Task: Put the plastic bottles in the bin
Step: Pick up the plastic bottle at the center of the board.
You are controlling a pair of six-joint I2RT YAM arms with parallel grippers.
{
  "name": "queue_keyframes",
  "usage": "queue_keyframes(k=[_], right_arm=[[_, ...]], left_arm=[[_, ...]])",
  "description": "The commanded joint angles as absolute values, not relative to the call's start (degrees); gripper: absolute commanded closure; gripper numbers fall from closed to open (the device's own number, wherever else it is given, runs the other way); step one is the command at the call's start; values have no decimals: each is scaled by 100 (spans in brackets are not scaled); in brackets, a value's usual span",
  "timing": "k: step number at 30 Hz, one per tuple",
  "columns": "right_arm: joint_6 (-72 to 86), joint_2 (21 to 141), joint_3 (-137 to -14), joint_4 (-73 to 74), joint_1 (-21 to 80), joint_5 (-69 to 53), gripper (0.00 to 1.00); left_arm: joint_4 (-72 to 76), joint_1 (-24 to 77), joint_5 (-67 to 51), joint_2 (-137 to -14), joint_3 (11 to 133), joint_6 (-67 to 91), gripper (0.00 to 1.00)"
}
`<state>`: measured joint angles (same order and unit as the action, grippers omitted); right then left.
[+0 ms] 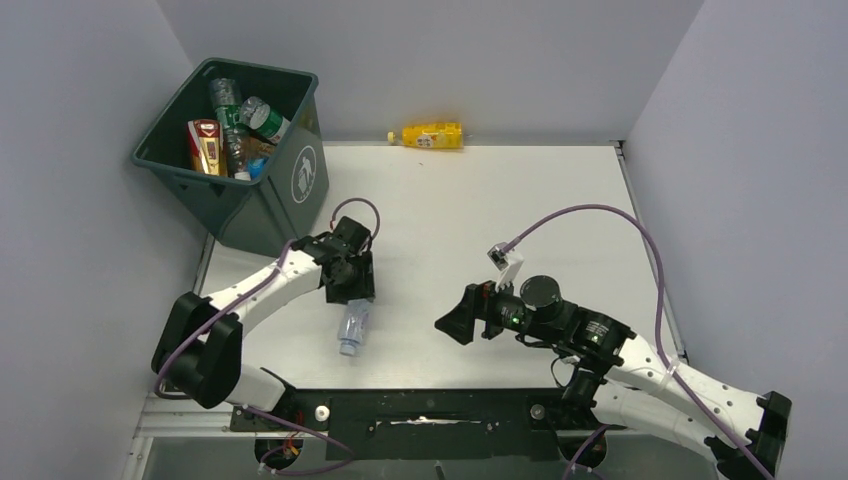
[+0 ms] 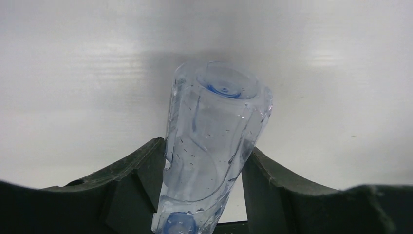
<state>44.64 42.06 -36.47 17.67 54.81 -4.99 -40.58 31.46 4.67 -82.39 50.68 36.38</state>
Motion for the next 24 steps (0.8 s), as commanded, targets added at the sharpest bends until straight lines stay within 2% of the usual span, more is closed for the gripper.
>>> queue_keyframes(k=[1, 14, 24], right_arm=[[4549, 4420, -3863, 1691, 5508, -290, 2], [4658, 4618, -4157, 1809, 5528, -222, 2], [4573, 4725, -4202, 1922, 5520, -194, 2]], left_arm=[[-4112, 3181, 514, -8128, 6192, 3325, 62], [-5220, 2819, 760, -8607, 9621, 2607, 63], [-4880, 1980, 519, -9212, 12052, 2375, 64]])
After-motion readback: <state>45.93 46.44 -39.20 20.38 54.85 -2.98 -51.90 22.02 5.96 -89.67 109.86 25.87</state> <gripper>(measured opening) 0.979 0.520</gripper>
